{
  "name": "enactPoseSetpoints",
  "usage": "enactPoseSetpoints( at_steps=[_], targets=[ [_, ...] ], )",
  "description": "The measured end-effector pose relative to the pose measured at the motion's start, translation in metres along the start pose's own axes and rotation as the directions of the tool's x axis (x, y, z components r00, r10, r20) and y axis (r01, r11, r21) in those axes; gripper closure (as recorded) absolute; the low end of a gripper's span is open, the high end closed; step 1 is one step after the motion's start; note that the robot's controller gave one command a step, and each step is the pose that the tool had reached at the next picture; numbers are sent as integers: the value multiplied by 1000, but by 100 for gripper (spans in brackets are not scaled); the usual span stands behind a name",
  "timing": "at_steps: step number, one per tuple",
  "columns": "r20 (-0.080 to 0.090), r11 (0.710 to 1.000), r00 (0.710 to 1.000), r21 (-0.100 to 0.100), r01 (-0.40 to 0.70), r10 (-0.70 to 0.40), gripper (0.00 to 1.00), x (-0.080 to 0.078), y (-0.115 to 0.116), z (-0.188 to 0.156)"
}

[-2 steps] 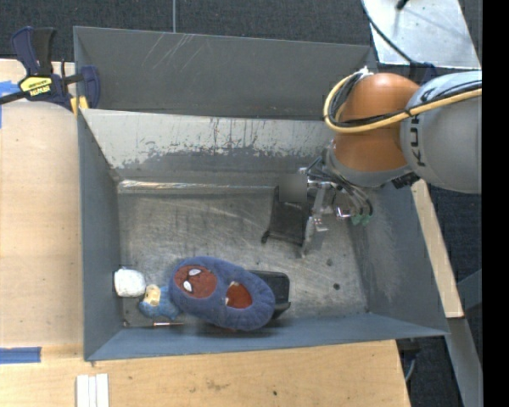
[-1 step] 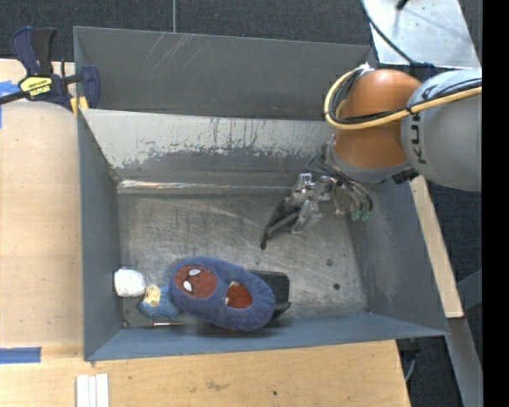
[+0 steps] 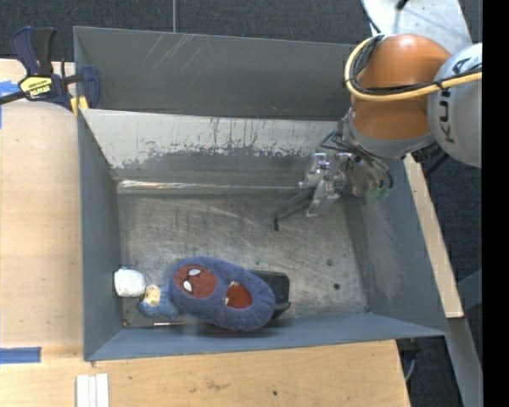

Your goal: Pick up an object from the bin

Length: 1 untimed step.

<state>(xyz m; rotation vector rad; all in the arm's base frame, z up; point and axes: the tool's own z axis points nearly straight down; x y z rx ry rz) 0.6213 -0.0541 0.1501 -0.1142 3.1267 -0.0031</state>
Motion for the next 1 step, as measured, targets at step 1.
enactPoseSetpoints(
  at_steps=[1],
  targets=[
    [-3,1000,1000,-1,-1,1,100,-3,-1,-39]
  ],
)
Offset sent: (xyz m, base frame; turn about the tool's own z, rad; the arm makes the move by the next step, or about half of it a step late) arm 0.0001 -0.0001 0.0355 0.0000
